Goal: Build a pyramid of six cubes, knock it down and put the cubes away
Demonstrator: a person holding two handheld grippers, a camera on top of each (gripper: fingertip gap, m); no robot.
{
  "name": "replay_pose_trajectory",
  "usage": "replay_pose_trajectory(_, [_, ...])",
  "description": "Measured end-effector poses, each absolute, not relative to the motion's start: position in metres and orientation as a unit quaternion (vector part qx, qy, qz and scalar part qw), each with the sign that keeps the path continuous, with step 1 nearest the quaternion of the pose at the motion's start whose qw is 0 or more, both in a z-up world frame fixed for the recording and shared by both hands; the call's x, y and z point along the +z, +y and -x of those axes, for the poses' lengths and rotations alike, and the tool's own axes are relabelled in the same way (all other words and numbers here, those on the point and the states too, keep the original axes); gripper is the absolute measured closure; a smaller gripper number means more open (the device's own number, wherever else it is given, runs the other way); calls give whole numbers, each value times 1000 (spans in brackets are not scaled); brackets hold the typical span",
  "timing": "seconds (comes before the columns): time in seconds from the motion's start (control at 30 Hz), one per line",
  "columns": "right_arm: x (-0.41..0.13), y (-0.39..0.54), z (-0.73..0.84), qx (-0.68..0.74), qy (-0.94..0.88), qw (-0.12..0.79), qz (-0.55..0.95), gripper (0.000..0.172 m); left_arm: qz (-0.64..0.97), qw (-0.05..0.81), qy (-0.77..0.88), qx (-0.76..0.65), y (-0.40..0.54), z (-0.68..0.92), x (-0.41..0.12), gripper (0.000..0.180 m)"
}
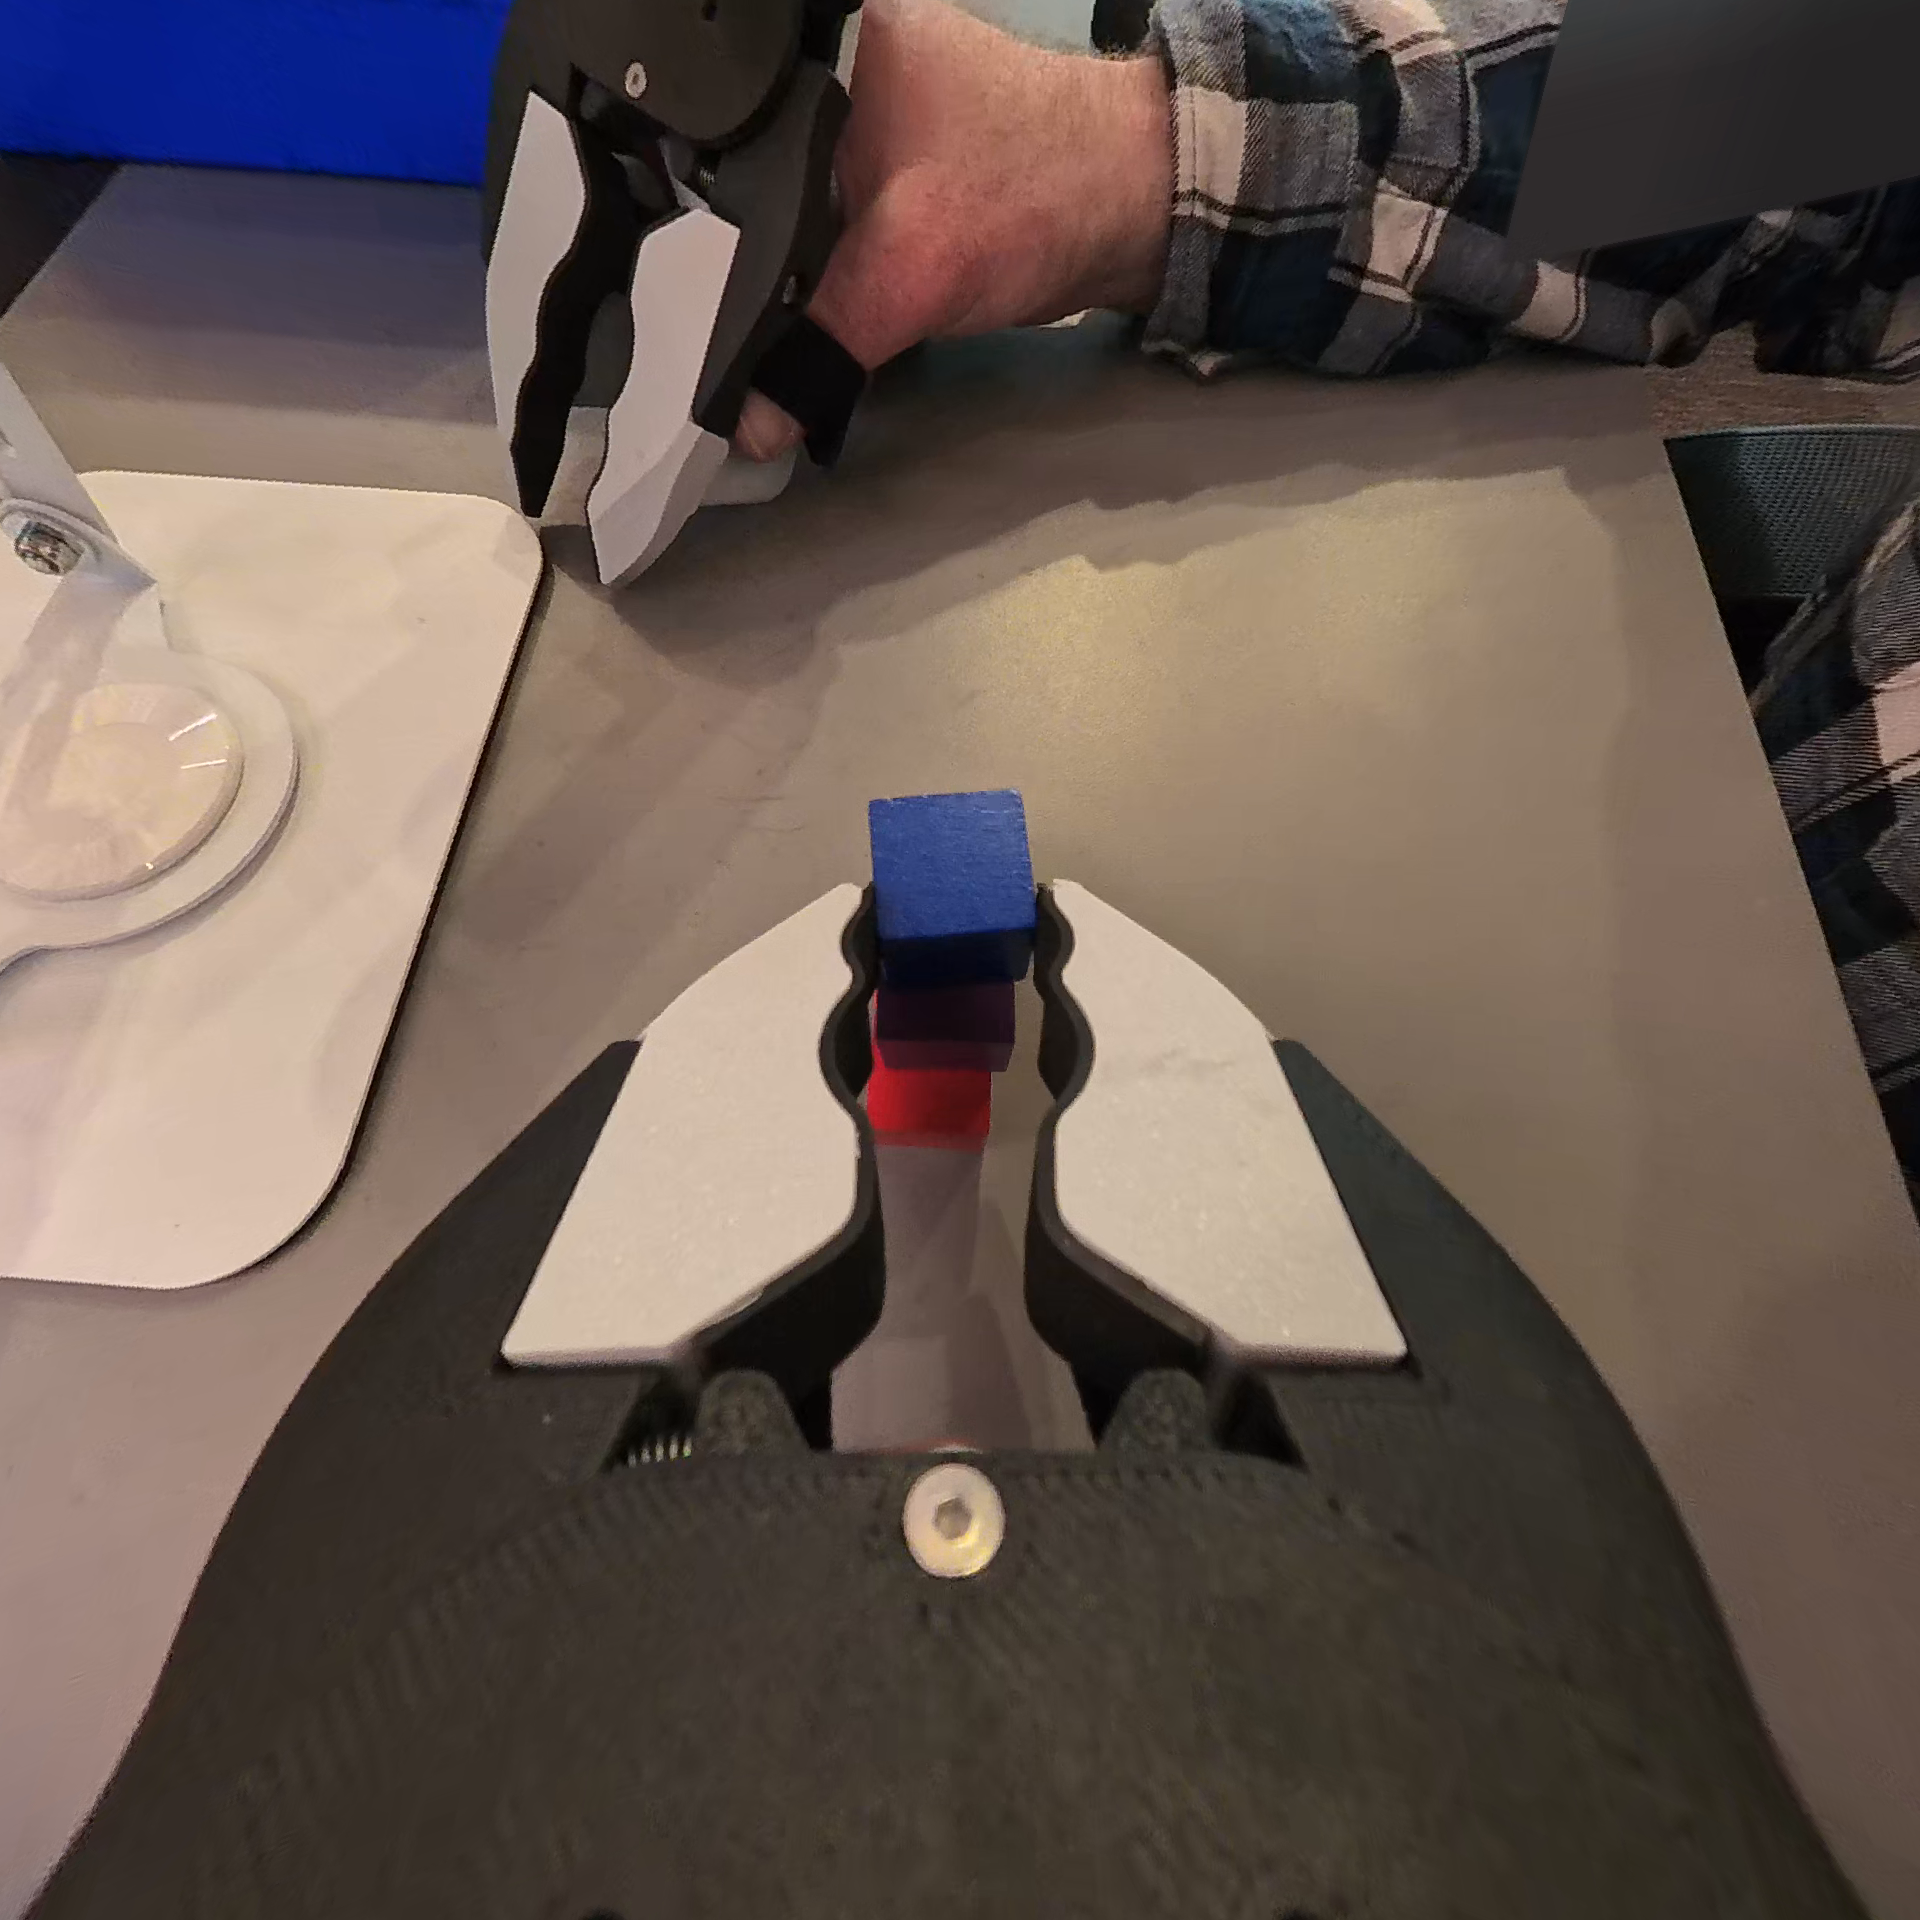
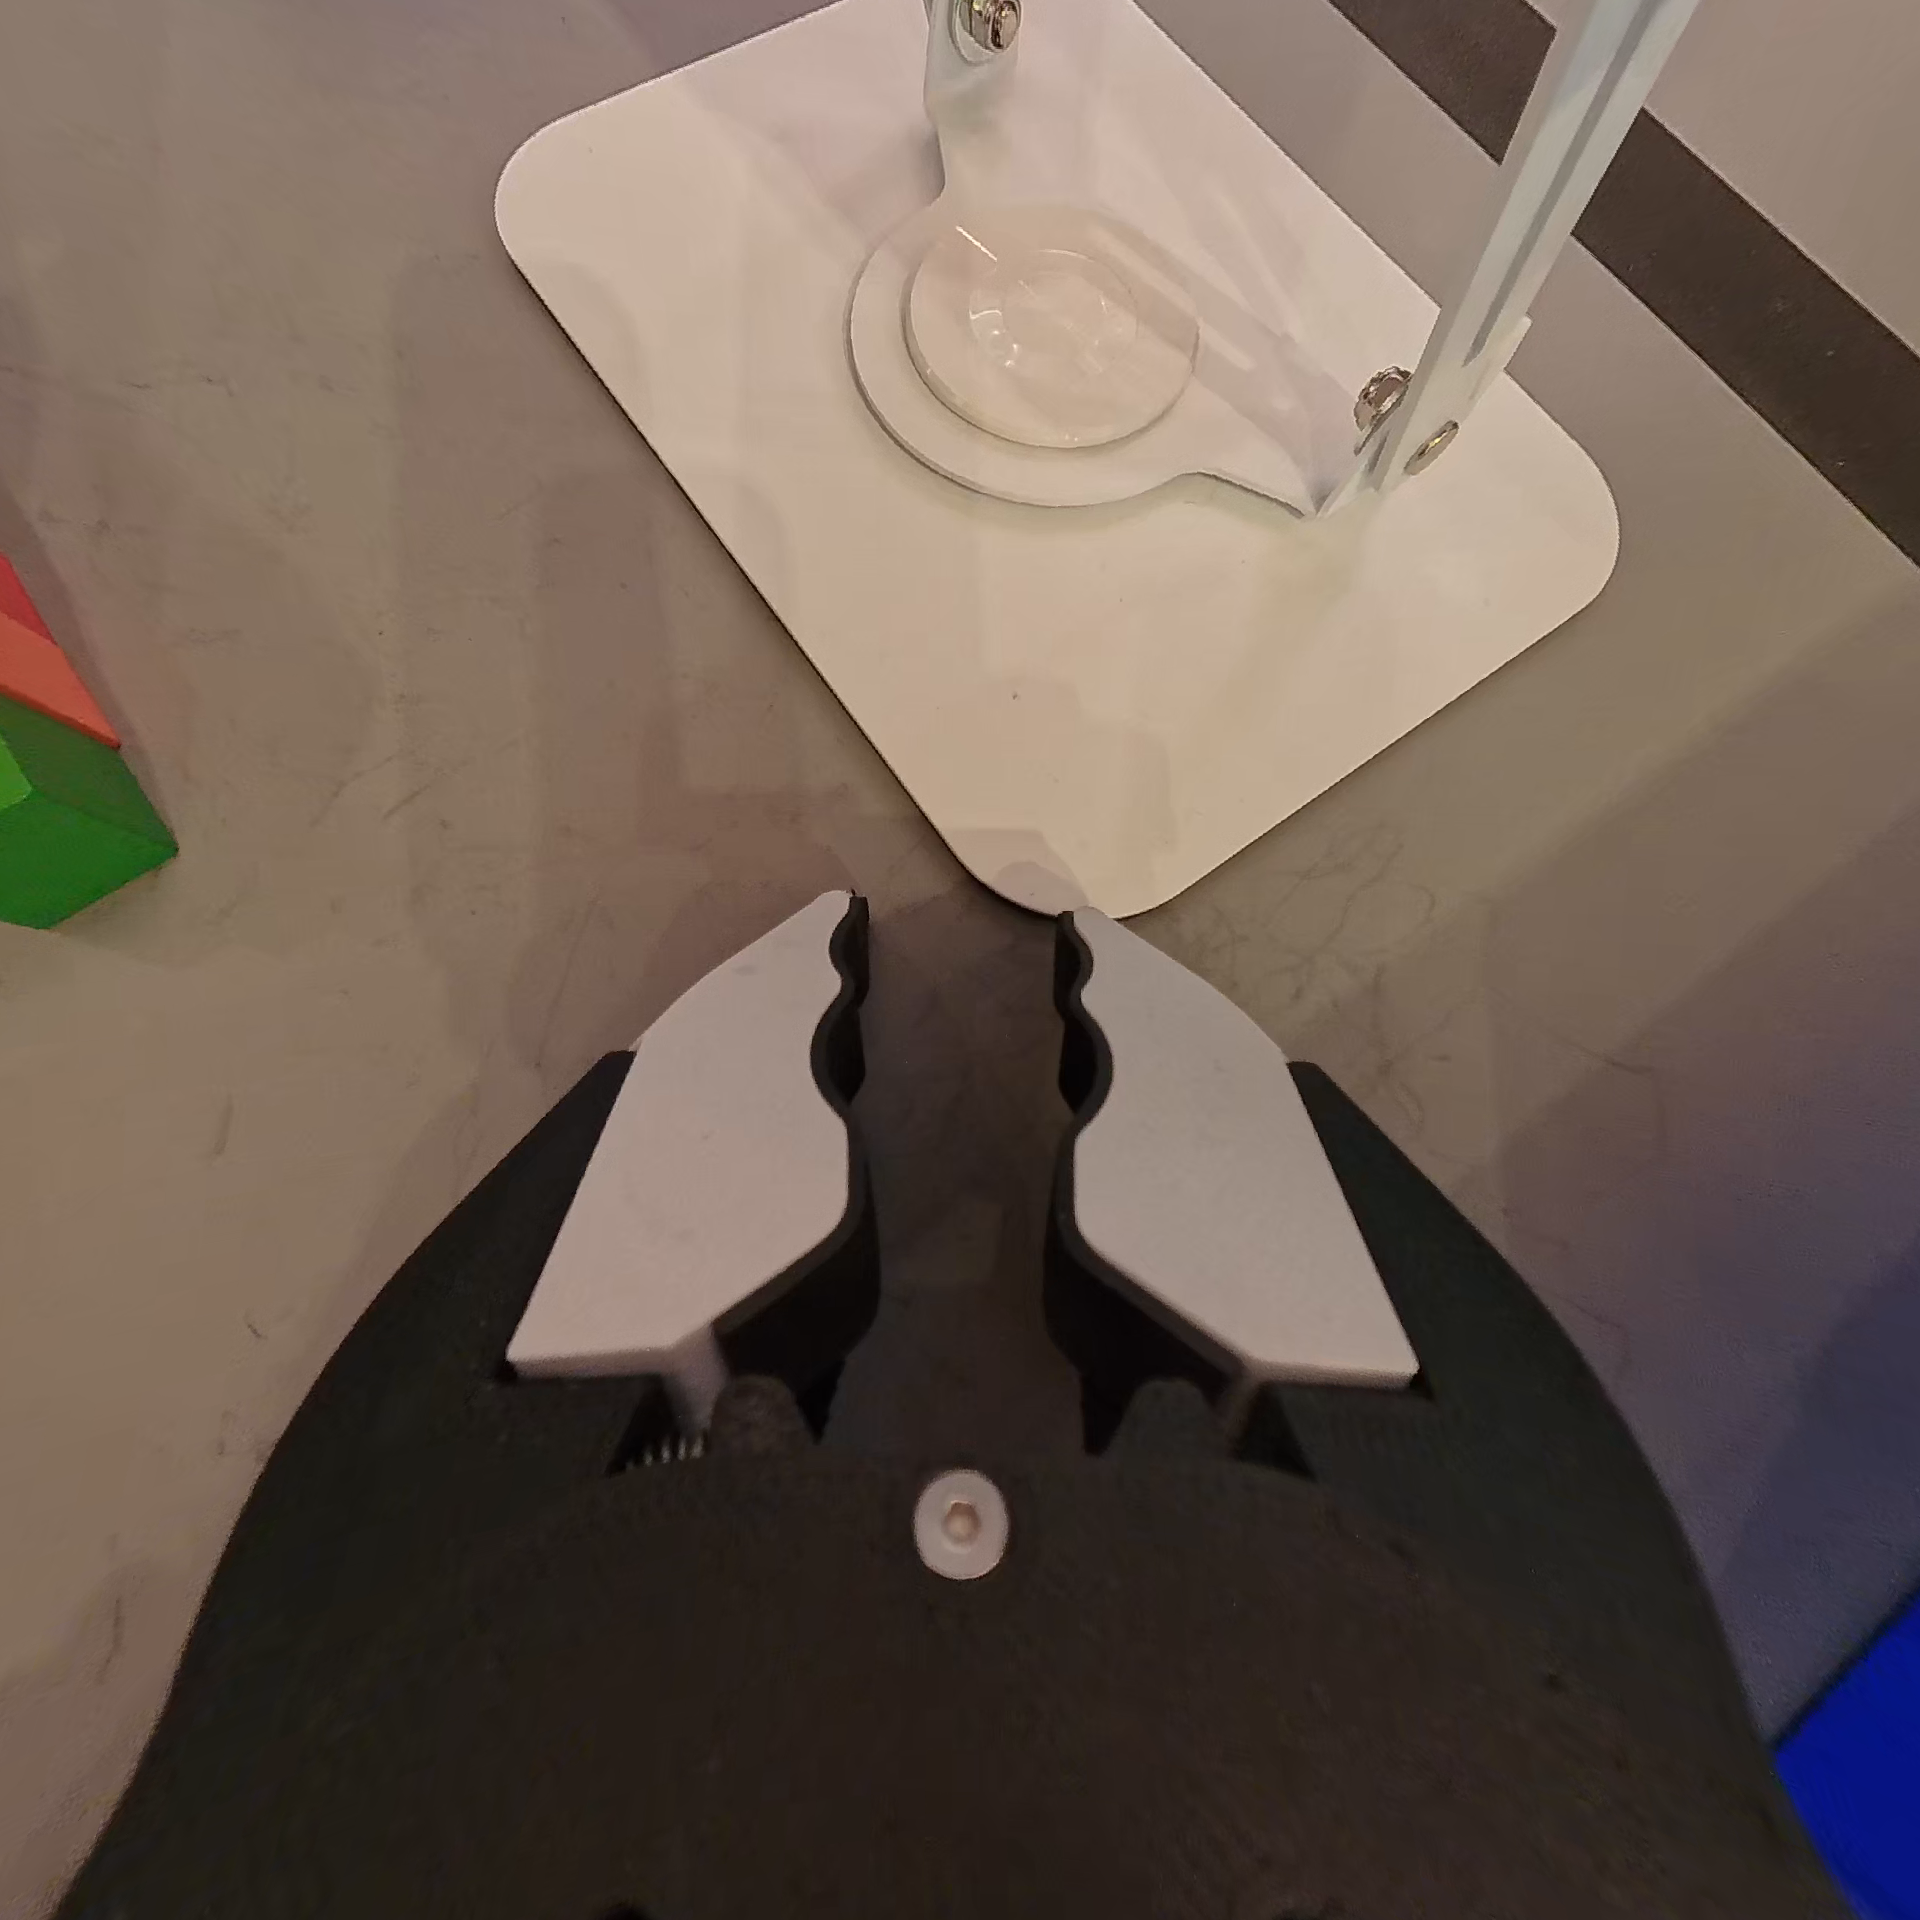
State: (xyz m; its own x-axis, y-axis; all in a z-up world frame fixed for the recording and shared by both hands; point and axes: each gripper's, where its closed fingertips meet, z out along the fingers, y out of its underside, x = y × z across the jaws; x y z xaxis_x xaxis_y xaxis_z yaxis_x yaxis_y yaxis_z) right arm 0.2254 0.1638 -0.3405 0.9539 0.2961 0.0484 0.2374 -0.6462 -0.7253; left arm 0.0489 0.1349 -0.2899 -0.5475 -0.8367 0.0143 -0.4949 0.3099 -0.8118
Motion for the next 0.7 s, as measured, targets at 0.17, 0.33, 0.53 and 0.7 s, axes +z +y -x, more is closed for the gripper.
replay_pose_trajectory(0.17, [-341, 164, -225, 37, -147, 394, 906, 137, 420, 209, 785, -404, 136, -50, -290, 153])
replay_pose_trajectory(0.33, [-341, 164, -225, 37, -148, 394, 906, 137, 420, 207, 786, -404, 137, -50, -290, 153])
replay_pose_trajectory(0.53, [-341, 164, -225, 38, -148, 394, 906, 137, 415, 204, 788, -406, 137, -51, -290, 153])
replay_pose_trajectory(0.7, [-340, 164, -225, 38, -148, 394, 906, 137, 413, 194, 796, -398, 136, -50, -296, 149])
